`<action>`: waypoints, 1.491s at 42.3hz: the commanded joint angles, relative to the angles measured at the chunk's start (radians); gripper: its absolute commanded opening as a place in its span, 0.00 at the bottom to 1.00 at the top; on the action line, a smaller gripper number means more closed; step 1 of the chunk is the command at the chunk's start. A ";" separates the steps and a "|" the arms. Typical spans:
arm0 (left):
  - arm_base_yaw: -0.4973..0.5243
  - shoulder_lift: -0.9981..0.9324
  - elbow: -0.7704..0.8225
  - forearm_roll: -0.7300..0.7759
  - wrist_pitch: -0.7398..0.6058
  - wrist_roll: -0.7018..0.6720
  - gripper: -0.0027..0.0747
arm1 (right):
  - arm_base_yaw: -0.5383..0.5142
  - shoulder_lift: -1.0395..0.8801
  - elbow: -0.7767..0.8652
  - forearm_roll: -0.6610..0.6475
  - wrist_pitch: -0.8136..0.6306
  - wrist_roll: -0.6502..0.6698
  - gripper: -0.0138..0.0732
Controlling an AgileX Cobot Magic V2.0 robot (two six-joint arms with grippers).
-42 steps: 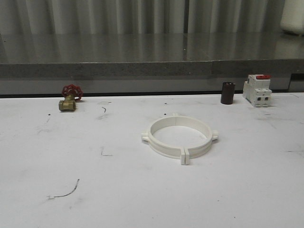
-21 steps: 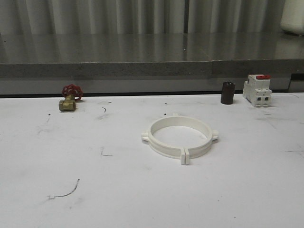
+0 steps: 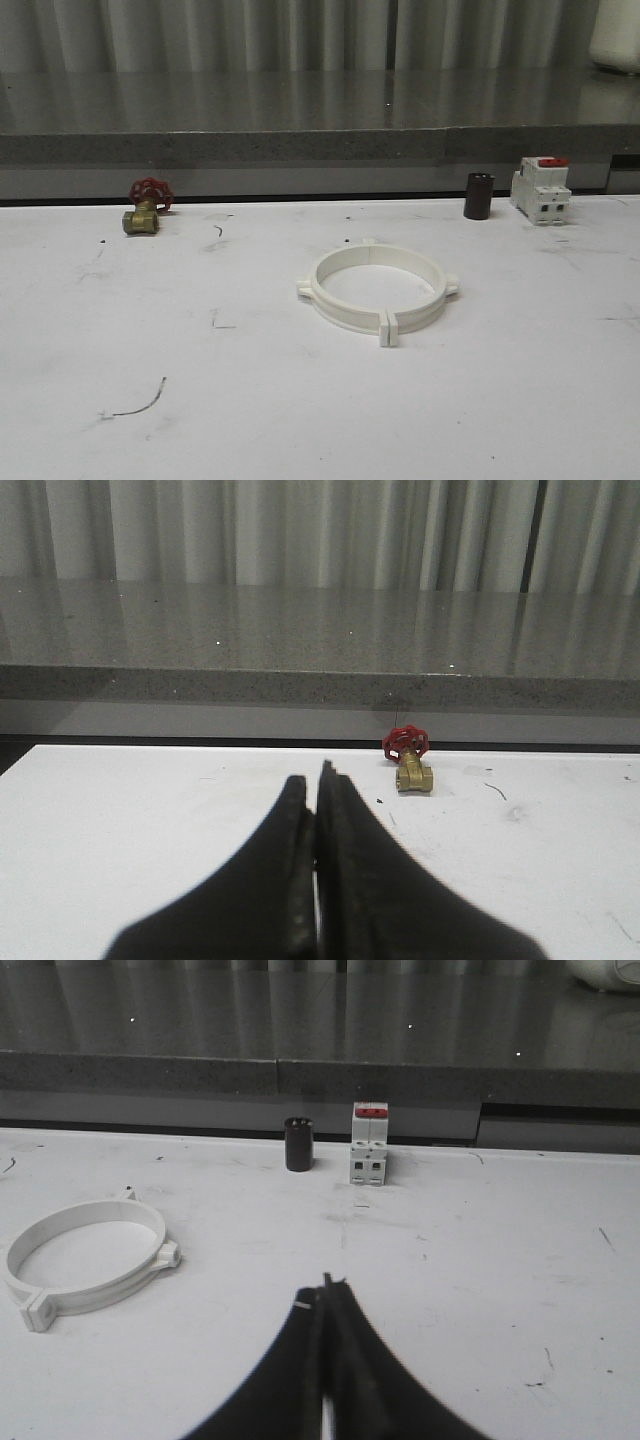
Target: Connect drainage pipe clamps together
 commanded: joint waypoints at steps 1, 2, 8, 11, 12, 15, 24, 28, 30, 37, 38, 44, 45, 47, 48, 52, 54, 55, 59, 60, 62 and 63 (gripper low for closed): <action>-0.009 -0.011 0.023 -0.004 -0.082 -0.010 0.01 | -0.009 -0.022 0.023 0.015 -0.181 -0.007 0.02; -0.009 -0.011 0.023 -0.004 -0.082 -0.010 0.01 | -0.009 -0.021 0.019 0.015 -0.168 -0.007 0.02; -0.009 -0.009 0.023 -0.004 -0.082 -0.010 0.01 | -0.009 -0.021 0.019 0.015 -0.181 -0.007 0.02; -0.009 -0.009 0.023 -0.004 -0.082 -0.010 0.01 | -0.009 -0.021 0.019 0.015 -0.181 -0.007 0.02; -0.009 -0.009 0.023 -0.004 -0.082 -0.010 0.01 | -0.009 -0.021 0.019 0.015 -0.181 -0.007 0.02; -0.009 -0.009 0.023 -0.004 -0.082 -0.010 0.01 | -0.009 -0.021 0.019 0.015 -0.181 -0.007 0.02; -0.009 -0.009 0.023 -0.004 -0.082 -0.010 0.01 | -0.009 -0.021 0.019 -0.027 -0.219 0.070 0.02; -0.009 -0.009 0.023 -0.004 -0.082 -0.010 0.01 | -0.009 -0.021 0.020 -0.115 -0.224 0.149 0.02; -0.009 -0.009 0.023 -0.004 -0.082 -0.010 0.01 | -0.009 -0.021 0.020 -0.115 -0.224 0.149 0.02; -0.009 -0.009 0.023 -0.004 -0.082 -0.010 0.01 | -0.009 -0.022 0.020 -0.115 -0.224 0.149 0.02; -0.009 -0.009 0.023 -0.004 -0.082 -0.010 0.01 | -0.009 -0.022 0.020 -0.115 -0.224 0.149 0.02; -0.009 -0.009 0.023 -0.004 -0.082 -0.010 0.01 | -0.009 -0.022 0.020 -0.115 -0.224 0.149 0.02; -0.009 -0.009 0.023 -0.004 -0.082 -0.010 0.01 | -0.009 -0.022 0.020 -0.115 -0.224 0.149 0.02; -0.009 -0.009 0.023 -0.004 -0.082 -0.010 0.01 | -0.009 -0.022 0.020 -0.115 -0.224 0.149 0.02; -0.009 -0.009 0.023 -0.004 -0.082 -0.010 0.01 | -0.009 -0.022 0.020 -0.115 -0.224 0.149 0.02; -0.009 -0.009 0.023 -0.004 -0.082 -0.010 0.01 | -0.009 -0.021 0.019 -0.115 -0.224 0.149 0.02; -0.009 -0.009 0.023 -0.004 -0.082 -0.010 0.01 | -0.009 -0.021 0.019 -0.115 -0.224 0.149 0.02; -0.009 -0.009 0.023 -0.004 -0.082 -0.010 0.01 | -0.009 -0.021 0.019 -0.115 -0.224 0.149 0.02; -0.009 -0.009 0.023 -0.004 -0.082 -0.010 0.01 | -0.009 -0.021 0.019 -0.115 -0.224 0.149 0.02; -0.009 -0.009 0.023 -0.004 -0.082 -0.010 0.01 | -0.009 -0.021 0.019 -0.115 -0.224 0.149 0.02; -0.009 -0.009 0.023 -0.004 -0.082 -0.010 0.01 | -0.014 -0.021 0.019 -0.115 -0.224 0.149 0.02; -0.009 -0.009 0.023 -0.004 -0.082 -0.010 0.01 | -0.016 -0.021 0.019 -0.115 -0.224 0.149 0.02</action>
